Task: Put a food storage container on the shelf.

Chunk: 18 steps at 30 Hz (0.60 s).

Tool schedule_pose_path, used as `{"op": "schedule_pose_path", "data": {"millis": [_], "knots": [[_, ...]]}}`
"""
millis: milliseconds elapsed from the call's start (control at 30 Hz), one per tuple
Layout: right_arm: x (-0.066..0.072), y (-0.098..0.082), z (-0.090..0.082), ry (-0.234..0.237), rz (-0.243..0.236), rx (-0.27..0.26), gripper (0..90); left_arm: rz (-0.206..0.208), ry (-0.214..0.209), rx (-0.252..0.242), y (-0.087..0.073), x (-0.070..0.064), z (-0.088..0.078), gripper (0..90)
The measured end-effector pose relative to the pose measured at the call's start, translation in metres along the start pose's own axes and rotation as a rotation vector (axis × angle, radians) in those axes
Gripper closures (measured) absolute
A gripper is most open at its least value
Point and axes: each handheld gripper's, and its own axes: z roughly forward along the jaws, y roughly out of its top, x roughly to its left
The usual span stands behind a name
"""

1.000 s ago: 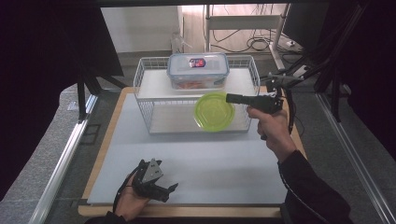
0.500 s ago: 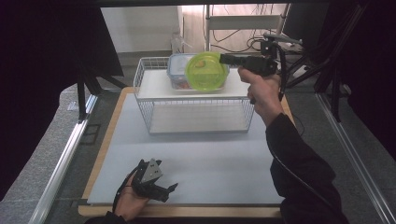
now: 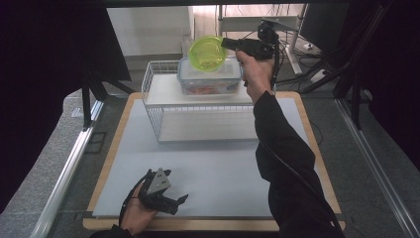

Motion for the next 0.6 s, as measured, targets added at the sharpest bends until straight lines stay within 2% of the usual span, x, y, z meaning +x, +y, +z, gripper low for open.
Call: {"op": "schedule_pose_path", "data": {"millis": [100, 167, 267, 300, 500, 600], "knots": [[-0.003, 0.0, 0.01, -0.006, 0.016, -0.009, 83.7, -0.001, -0.003, -0.001, 0.0, 0.0, 0.0, 2.8], [-0.003, 0.0, 0.012, -0.025, 0.0, -0.017, 82.6, 0.0, -0.005, -0.001, 0.0, 0.0, 0.0, 2.8], [0.0, 0.0, 0.014, -0.114, -0.069, -0.02, 80.3, 0.004, -0.007, 0.001, 0.0, 0.0, 0.0, 2.9], [0.001, 0.0, 0.015, -0.127, -0.075, -0.024, 79.9, 0.005, -0.008, 0.003, 0.0, 0.0, 0.0, 2.9], [-0.006, 0.0, 0.015, -0.176, -0.073, -0.041, 78.0, 0.011, -0.011, 0.009, 0.0, -0.001, 0.001, 2.9], [-0.01, 0.0, 0.014, -0.186, -0.07, -0.049, 76.5, 0.011, -0.011, 0.011, 0.0, -0.001, 0.002, 3.0]]}}
